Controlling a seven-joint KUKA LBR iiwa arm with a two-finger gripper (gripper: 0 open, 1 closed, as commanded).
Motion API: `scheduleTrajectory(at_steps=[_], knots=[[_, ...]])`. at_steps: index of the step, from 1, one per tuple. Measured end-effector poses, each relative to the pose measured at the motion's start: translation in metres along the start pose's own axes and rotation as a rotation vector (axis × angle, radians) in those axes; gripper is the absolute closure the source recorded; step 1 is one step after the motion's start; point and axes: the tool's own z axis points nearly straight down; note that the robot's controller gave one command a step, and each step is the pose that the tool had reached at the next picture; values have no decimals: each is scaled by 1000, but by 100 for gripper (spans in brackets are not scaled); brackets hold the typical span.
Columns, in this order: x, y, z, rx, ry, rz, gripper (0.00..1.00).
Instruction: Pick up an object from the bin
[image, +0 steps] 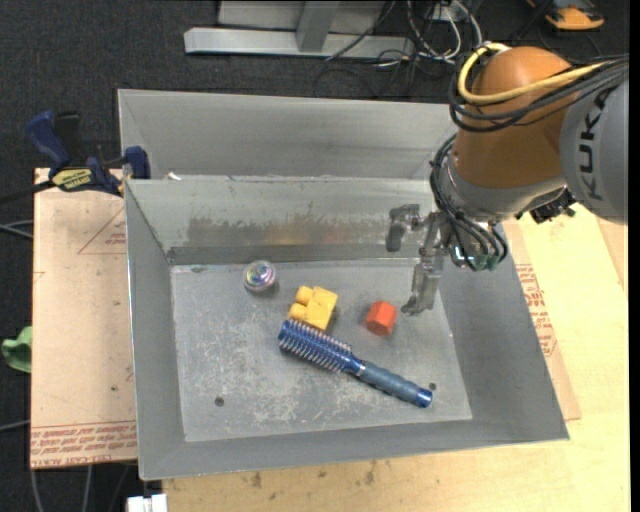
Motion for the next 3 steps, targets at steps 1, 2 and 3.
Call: scheduleTrajectory(at_steps=[1, 2, 3], knots=[[21, -6, 143, -1, 2, 114, 0], [89, 60, 173, -1, 3, -104, 0], [85, 58, 172, 0, -11, -100, 100]])
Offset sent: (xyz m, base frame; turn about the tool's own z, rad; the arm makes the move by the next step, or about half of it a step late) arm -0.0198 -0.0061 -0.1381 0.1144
